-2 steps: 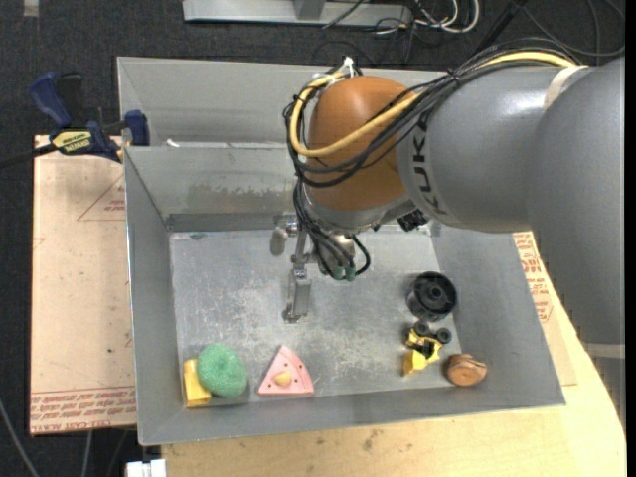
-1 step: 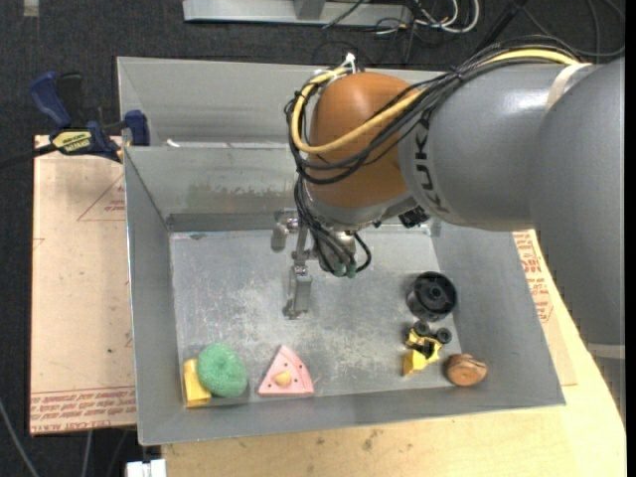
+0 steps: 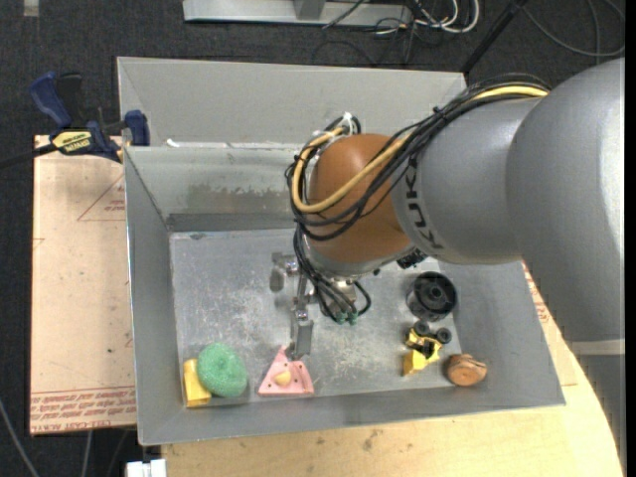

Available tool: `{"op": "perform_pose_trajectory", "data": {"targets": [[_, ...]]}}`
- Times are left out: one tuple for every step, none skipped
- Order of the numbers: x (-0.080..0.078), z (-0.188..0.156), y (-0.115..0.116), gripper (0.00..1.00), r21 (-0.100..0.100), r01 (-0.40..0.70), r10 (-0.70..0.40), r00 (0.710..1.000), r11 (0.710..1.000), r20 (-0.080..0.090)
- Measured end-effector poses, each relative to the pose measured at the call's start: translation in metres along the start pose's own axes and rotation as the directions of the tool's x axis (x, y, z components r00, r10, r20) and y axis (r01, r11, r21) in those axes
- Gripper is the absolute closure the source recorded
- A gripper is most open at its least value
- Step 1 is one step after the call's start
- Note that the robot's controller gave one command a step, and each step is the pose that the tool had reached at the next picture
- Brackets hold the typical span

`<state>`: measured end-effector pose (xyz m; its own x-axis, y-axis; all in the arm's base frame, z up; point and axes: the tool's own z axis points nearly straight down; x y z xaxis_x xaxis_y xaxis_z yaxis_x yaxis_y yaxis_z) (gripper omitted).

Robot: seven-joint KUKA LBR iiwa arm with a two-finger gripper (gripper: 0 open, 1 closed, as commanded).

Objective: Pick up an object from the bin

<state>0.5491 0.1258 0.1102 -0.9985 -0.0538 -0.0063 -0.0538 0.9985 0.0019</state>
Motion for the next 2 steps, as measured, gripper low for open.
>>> {"op": "perform_pose_trajectory", "data": {"targets": [[0.033,0.029,0.003,0.00,0.000,0.187,-0.187,0.982,0.982,-0.005],[0.054,0.038,0.024,0.00,0.000,0.185,-0.185,0.983,0.983,0.000]]}}
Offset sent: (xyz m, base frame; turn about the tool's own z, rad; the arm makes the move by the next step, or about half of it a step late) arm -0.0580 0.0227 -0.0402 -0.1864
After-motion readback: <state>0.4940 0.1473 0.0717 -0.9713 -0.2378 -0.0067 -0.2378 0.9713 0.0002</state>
